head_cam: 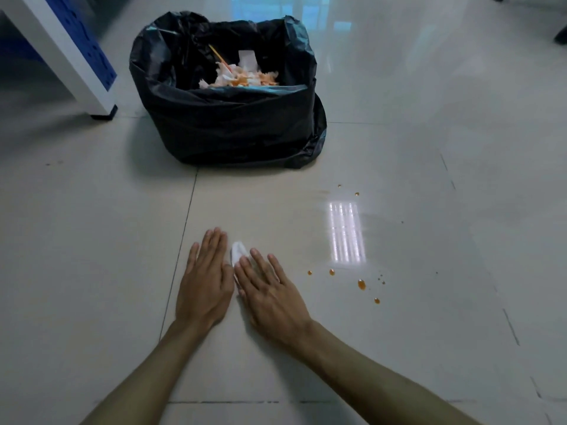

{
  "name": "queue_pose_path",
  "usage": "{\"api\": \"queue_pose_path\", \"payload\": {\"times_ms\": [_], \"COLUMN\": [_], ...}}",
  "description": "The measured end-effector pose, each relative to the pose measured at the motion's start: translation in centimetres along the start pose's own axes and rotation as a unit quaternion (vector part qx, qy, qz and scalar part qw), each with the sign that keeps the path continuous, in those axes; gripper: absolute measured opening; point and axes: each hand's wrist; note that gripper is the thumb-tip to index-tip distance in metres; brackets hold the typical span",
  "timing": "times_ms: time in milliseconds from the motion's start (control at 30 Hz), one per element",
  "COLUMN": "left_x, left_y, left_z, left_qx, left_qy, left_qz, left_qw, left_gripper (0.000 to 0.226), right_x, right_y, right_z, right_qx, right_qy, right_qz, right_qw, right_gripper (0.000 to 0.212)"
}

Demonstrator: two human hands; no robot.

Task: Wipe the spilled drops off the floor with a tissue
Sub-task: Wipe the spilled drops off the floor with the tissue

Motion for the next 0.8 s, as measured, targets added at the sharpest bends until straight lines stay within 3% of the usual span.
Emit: {"api": "queue_pose_path", "payload": {"times_ms": [233, 433, 633, 800], "left_x": [0.0, 0.3, 0.5, 1.0], "left_y": [-0.2, 0.3, 0.5, 1.0], "left_z": [-0.1, -0.1, 0.0, -0.1], "left_qx": [-0.003, -0.025, -0.035, -0.022], "left_qy": [0.0, -0.014, -0.026, -0.03], "left_qz": [0.008, 0.005, 0.004, 0.012], "left_qw": [1.0, 1.0, 0.999, 0.999], "left_gripper": [0.063, 0.063, 0.064, 0.064], "right_x": [3.3, 7.1, 12.3, 15.4], "right_y": [3.7, 9.8, 16.1, 16.4], "right_z": [0.4, 1.5, 1.9, 1.9], "right_qx": [0.036, 0.045, 0.09, 0.076], "right_qy": [-0.023, -0.021, -0.042, -0.046], "right_qz": [0.01, -0.123, -0.285, -0.335], "right_qw": [0.999, 0.991, 0.953, 0.938], "right_gripper": [0.051, 0.05, 0.051, 0.055]}}
Point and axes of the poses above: each hand's wrist, its own x-axis away from the middle knuckle, its own z-axis out of the back of the hand, y = z × x, and after that the axes turned 13 degrees about x, right-handed
